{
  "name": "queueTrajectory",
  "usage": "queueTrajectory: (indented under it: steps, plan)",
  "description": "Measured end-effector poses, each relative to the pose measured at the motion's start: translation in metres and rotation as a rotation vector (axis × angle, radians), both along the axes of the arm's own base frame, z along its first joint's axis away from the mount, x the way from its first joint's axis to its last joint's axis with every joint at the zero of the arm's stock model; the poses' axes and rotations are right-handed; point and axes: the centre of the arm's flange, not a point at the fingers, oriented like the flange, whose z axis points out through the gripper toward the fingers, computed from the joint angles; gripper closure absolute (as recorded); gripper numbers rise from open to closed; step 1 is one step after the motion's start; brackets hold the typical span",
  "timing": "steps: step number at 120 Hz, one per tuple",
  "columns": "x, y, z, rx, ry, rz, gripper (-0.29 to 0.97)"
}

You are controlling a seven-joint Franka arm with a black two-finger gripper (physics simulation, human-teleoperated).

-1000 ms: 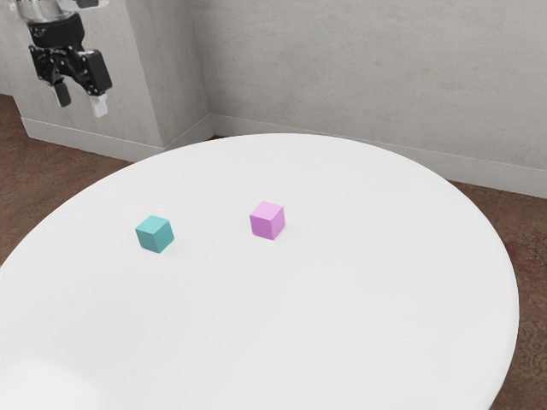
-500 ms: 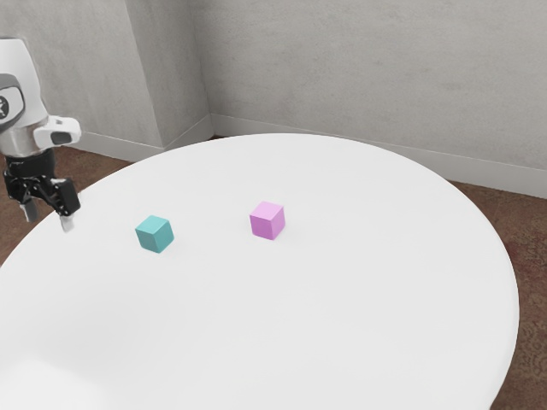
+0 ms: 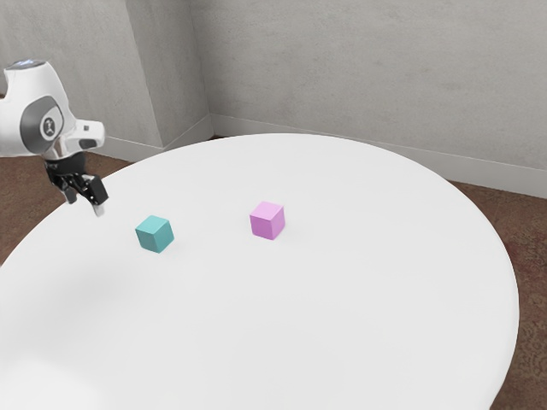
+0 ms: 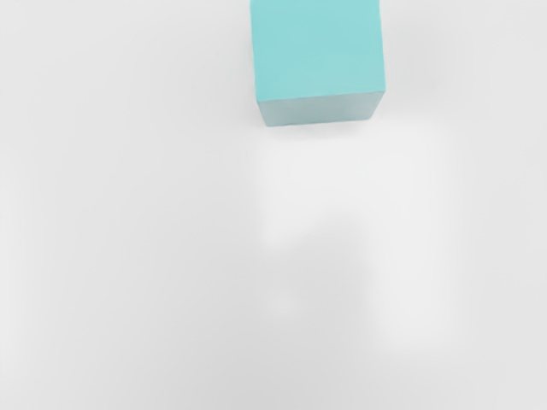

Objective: Pick up the blue block with one arm, and put the blue block on the pink block with one arm

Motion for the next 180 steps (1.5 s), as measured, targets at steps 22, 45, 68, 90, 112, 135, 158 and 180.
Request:
queueTrajectory:
  steps: [22,45,68,90,112,135,158,180]
  plan:
    - [0.011,0.0,-0.022,-0.044,-0.01,-0.014,0.0]
    - [0.044,-0.002,-0.028,-0.03,-0.063,-0.041,0.0]
    - [0.047,0.02,-0.048,-0.025,-0.041,-0.026,0.0]
    - [0.086,0.0,-0.073,-0.028,-0.028,-0.1,0.0]
    - [0.112,-0.011,-0.085,-0.028,-0.032,-0.127,0.0]
    - [0.112,-0.011,-0.113,-0.037,0.012,-0.123,0.0]
    - [0.115,-0.015,-0.131,-0.048,0.033,-0.124,0.0]
    - [0.119,-0.022,-0.133,-0.076,0.021,-0.1,0.0]
